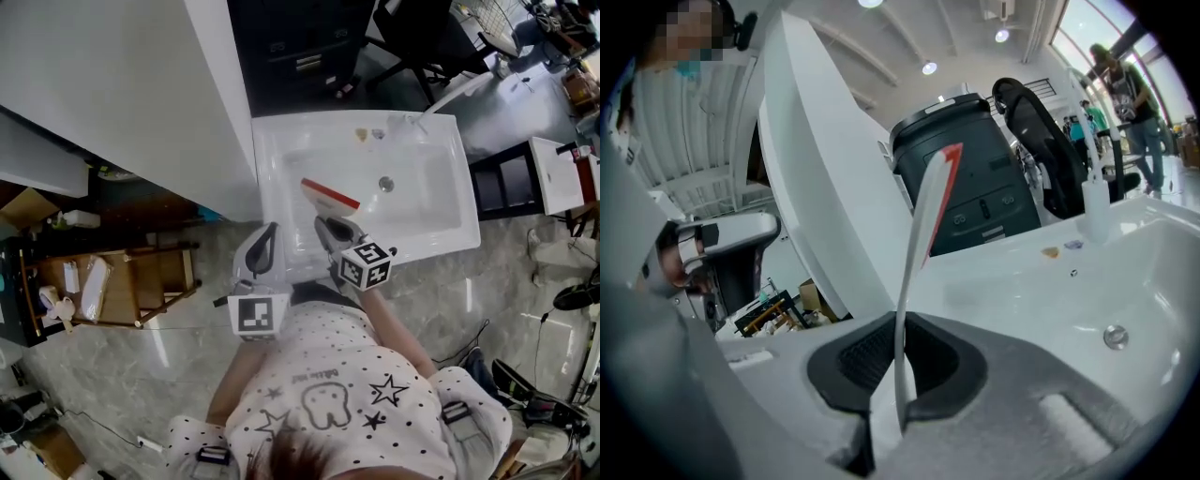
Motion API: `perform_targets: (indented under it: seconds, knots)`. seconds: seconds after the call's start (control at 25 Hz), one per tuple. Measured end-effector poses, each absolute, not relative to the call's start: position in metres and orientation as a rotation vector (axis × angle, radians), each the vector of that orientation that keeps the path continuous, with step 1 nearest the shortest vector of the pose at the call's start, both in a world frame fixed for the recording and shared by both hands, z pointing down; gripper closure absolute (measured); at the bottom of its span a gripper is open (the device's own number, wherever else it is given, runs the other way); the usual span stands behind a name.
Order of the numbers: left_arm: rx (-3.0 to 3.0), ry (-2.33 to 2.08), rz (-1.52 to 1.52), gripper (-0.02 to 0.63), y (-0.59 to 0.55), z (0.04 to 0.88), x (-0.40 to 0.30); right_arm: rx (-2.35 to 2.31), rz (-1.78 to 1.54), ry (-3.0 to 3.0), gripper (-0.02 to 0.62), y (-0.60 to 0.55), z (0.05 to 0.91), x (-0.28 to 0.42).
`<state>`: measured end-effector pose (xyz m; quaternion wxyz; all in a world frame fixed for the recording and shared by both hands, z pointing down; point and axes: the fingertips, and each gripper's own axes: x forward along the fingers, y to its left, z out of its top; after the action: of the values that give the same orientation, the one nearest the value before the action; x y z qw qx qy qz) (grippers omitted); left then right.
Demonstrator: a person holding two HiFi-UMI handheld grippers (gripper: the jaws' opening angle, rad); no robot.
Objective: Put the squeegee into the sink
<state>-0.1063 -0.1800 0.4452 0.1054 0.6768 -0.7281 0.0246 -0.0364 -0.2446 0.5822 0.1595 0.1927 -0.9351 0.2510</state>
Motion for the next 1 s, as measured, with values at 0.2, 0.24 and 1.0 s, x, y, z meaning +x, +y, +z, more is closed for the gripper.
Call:
perform_targets:
  seconds: [0.2,0.24,1.0]
  knots:
    - [1.970,-2.156,0.075,0.612,-0.183,0.447,-0.107,0.543,0.800,-2.630,0.578,-0.249,0.602,-0.042]
    - [1.966,-2.158,0.073,0.612,-0.183,0.447,-0.107,0.544,0.813,-2.622,0.578,-0.250,0.605,-0.043]
    - [1.957,-2.167,0.080,0.612,-0.189,0.447,-0.101,0.473,0.936,-2.545,0.578,-0.269,0.639,-0.058]
